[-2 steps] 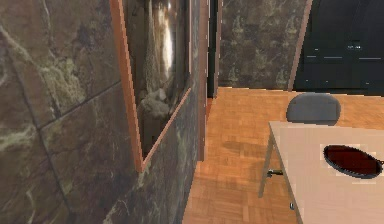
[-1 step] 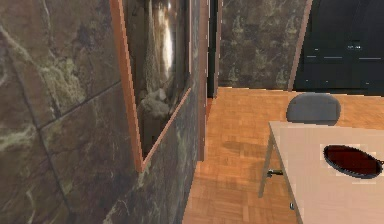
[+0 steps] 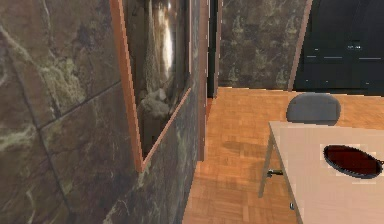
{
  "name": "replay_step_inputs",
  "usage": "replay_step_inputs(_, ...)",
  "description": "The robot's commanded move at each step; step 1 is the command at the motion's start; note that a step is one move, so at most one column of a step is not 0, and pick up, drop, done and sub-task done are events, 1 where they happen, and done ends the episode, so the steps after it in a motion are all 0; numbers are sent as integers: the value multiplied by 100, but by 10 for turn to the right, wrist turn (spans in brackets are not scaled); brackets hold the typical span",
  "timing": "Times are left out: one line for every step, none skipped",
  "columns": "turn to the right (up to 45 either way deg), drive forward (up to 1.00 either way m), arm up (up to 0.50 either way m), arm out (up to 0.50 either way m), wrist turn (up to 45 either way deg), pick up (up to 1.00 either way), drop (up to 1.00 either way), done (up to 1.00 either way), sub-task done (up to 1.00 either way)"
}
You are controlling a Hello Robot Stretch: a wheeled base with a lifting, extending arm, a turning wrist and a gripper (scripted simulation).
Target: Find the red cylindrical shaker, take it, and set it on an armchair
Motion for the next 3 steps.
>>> replay_step_inputs(0, 0, 20, 0, 0, 0, 0, 0, 0)
replay_step_inputs(0, 0, 0, 0, -450, 0, 0, 0, 0)
replay_step_inputs(0, 0, 0, 0, -450, 0, 0, 0, 0)
